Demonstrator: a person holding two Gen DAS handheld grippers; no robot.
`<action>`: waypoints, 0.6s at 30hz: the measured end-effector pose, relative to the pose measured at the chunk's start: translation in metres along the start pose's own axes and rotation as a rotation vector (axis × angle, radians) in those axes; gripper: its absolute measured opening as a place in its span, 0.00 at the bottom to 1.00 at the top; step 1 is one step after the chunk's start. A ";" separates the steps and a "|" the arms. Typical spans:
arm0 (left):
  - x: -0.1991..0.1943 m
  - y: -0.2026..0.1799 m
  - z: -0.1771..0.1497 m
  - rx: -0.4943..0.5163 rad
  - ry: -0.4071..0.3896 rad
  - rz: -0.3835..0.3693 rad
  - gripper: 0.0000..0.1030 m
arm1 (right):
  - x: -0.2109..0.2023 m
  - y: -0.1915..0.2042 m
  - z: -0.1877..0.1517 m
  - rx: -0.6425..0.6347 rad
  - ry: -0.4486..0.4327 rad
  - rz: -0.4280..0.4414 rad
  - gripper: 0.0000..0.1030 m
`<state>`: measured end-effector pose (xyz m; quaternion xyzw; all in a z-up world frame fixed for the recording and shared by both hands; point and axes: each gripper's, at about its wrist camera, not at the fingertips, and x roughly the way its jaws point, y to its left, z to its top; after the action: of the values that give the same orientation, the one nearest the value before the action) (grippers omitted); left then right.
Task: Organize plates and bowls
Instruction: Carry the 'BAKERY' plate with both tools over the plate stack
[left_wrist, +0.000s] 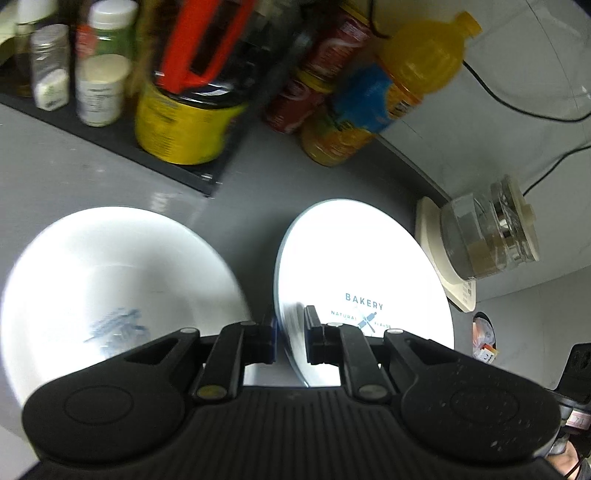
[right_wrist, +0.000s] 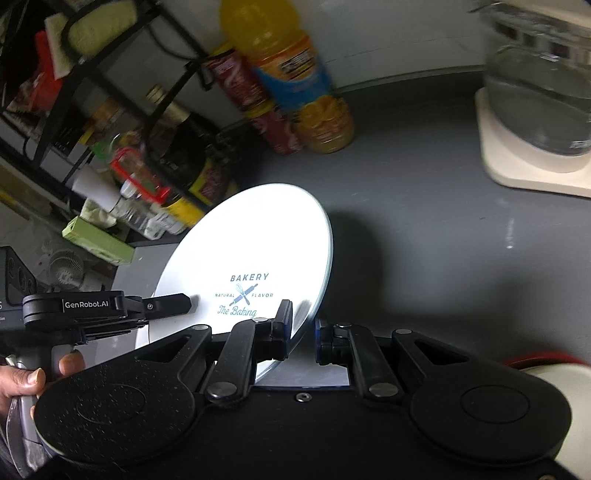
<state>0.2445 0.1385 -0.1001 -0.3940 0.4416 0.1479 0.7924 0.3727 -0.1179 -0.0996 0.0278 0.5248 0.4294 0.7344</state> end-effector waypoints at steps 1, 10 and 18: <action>-0.004 0.005 0.000 -0.004 -0.003 0.004 0.12 | 0.004 0.005 -0.001 -0.003 0.005 0.003 0.11; -0.029 0.050 -0.002 -0.039 -0.011 0.043 0.12 | 0.026 0.037 -0.012 -0.024 0.039 0.024 0.11; -0.039 0.084 -0.010 -0.067 0.011 0.054 0.12 | 0.041 0.057 -0.030 -0.021 0.063 0.023 0.11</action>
<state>0.1677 0.1892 -0.1125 -0.4089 0.4512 0.1819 0.7721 0.3182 -0.0671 -0.1158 0.0126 0.5428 0.4440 0.7128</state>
